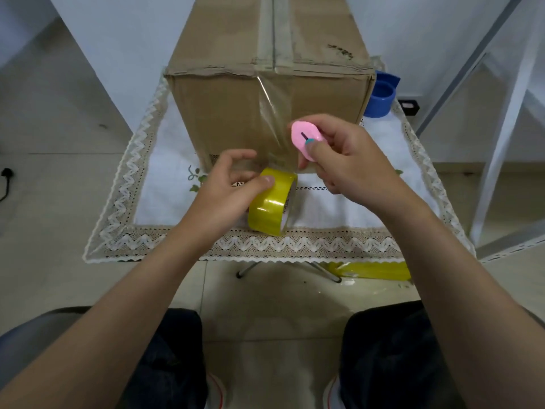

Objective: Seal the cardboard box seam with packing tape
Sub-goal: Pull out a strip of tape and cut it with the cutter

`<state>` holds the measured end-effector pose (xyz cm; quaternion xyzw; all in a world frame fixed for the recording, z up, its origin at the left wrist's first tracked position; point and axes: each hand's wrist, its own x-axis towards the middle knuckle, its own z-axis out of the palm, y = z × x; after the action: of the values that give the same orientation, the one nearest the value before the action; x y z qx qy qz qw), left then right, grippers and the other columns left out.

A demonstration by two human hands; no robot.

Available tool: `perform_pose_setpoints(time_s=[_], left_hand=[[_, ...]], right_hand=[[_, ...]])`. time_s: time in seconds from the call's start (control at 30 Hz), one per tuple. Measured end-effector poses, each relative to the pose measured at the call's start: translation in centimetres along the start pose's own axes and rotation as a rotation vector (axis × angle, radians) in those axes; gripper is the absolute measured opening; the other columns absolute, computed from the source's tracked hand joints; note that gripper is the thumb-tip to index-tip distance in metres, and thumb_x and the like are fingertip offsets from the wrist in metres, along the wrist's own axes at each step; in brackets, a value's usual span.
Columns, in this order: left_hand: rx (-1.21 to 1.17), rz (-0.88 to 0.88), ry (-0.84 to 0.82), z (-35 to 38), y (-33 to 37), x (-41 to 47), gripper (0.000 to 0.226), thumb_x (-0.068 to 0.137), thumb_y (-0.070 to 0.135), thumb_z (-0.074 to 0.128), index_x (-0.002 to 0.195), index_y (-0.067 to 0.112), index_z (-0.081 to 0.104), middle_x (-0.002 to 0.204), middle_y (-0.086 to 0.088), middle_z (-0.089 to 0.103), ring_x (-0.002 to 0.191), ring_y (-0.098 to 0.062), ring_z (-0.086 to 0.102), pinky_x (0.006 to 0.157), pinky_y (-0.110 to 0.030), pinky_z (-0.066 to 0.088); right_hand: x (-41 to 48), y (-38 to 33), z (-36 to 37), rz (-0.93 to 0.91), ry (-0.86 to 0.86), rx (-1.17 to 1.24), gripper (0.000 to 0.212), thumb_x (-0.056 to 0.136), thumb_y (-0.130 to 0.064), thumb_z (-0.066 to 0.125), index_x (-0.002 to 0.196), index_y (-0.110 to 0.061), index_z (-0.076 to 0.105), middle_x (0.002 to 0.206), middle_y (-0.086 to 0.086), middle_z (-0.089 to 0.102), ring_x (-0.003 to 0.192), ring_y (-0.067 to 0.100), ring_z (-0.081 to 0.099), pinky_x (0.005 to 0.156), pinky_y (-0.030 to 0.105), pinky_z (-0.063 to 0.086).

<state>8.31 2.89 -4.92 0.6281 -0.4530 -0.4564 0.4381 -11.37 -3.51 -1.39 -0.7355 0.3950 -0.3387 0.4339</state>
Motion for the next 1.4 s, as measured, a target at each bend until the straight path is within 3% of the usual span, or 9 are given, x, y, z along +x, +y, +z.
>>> perform_pose_setpoints(time_s=[0.17, 0.27, 0.37, 0.47, 0.63, 0.77, 0.93, 1.23, 1.4], left_hand=[[-0.113, -0.056, -0.094, 0.5, -0.4, -0.1, 0.042, 0.095, 0.028, 0.072, 0.131, 0.042, 0.057, 0.099, 0.001, 0.079, 0.096, -0.021, 0.077, 0.088, -0.048, 0.062], [-0.103, -0.038, -0.116, 0.7, -0.4, -0.3, 0.039, 0.095, 0.028, 0.071, 0.124, 0.050, 0.056, 0.098, -0.003, 0.080, 0.094, -0.026, 0.077, 0.087, -0.056, 0.062], [-0.114, -0.056, -0.109, 0.7, -0.1, -0.5, 0.035, 0.098, 0.026, 0.067, 0.128, 0.041, 0.057, 0.084, 0.004, 0.077, 0.078, -0.021, 0.075, 0.069, -0.044, 0.064], [-0.117, -0.070, -0.095, 0.6, 0.1, -0.8, 0.030, 0.099, 0.023, 0.066, 0.128, 0.029, 0.060, 0.085, 0.001, 0.076, 0.070, -0.021, 0.072, 0.054, -0.034, 0.058], [-0.090, -0.037, -0.069, 0.8, 0.0, -0.7, 0.025, 0.099, 0.026, 0.068, 0.122, 0.029, 0.060, 0.081, 0.001, 0.078, 0.066, -0.020, 0.070, 0.059, -0.038, 0.057], [-0.108, -0.015, -0.124, 0.7, 0.2, -1.2, 0.026, 0.097, 0.023, 0.070, 0.121, 0.027, 0.059, 0.080, 0.004, 0.079, 0.064, -0.013, 0.072, 0.050, -0.030, 0.055], [-0.128, 0.026, -0.166, 0.6, 0.1, -1.3, 0.031, 0.095, 0.011, 0.071, 0.119, 0.023, 0.056, 0.080, 0.000, 0.080, 0.064, -0.013, 0.074, 0.046, -0.026, 0.053], [-0.118, 0.039, -0.155, 0.6, -0.1, -1.1, 0.039, 0.093, 0.013, 0.073, 0.127, 0.017, 0.054, 0.081, 0.000, 0.081, 0.066, -0.014, 0.075, 0.047, -0.028, 0.055], [-0.099, 0.038, -0.150, 0.5, -0.1, -1.0, 0.045, 0.093, 0.016, 0.075, 0.132, 0.015, 0.053, 0.088, -0.003, 0.082, 0.078, -0.021, 0.078, 0.056, -0.038, 0.061]], right_hand=[[-0.5, 0.3, 0.4, -0.036, -0.008, -0.089, 0.016, 0.106, -0.004, 0.053, 0.120, -0.009, 0.059, 0.087, -0.002, 0.068, 0.063, 0.000, 0.062, 0.058, 0.009, 0.044], [-0.5, 0.7, 0.5, -0.099, 0.059, -0.213, 0.008, 0.103, -0.013, 0.060, 0.107, -0.019, 0.060, 0.082, -0.011, 0.066, 0.072, 0.010, 0.062, 0.064, 0.020, 0.045], [-0.8, 0.8, 0.6, -0.138, 0.089, -0.276, 0.003, 0.101, -0.018, 0.065, 0.102, -0.017, 0.062, 0.078, -0.009, 0.065, 0.065, 0.005, 0.053, 0.059, 0.020, 0.040], [-0.7, 0.9, 0.7, -0.174, 0.133, -0.383, 0.009, 0.099, -0.026, 0.065, 0.099, -0.018, 0.063, 0.075, -0.010, 0.062, 0.063, 0.007, 0.052, 0.057, 0.027, 0.039], [-0.2, 1.1, 0.8, -0.238, 0.103, -0.489, 0.016, 0.098, -0.035, 0.065, 0.099, -0.019, 0.066, 0.075, -0.009, 0.062, 0.064, 0.009, 0.053, 0.058, 0.039, 0.045], [0.3, 0.7, 0.4, -0.308, -0.076, -0.548, 0.017, 0.097, -0.039, 0.067, 0.106, -0.025, 0.073, 0.084, -0.012, 0.069, 0.068, 0.002, 0.055, 0.058, 0.031, 0.042], [0.6, 0.6, 0.3, -0.330, -0.088, -0.651, 0.018, 0.095, -0.043, 0.068, 0.103, -0.029, 0.075, 0.084, -0.012, 0.069, 0.066, 0.003, 0.049, 0.058, 0.027, 0.035], [1.1, 0.1, 0.9, -0.306, -0.096, -0.696, 0.035, 0.092, -0.056, 0.055, 0.104, -0.032, 0.077, 0.090, -0.013, 0.071, 0.080, 0.007, 0.059, 0.065, 0.037, 0.050], [1.4, -0.1, 1.1, -0.302, -0.102, -0.711, 0.042, 0.090, -0.061, 0.049, 0.107, -0.034, 0.077, 0.090, -0.015, 0.069, 0.082, 0.006, 0.057, 0.068, 0.040, 0.054]])
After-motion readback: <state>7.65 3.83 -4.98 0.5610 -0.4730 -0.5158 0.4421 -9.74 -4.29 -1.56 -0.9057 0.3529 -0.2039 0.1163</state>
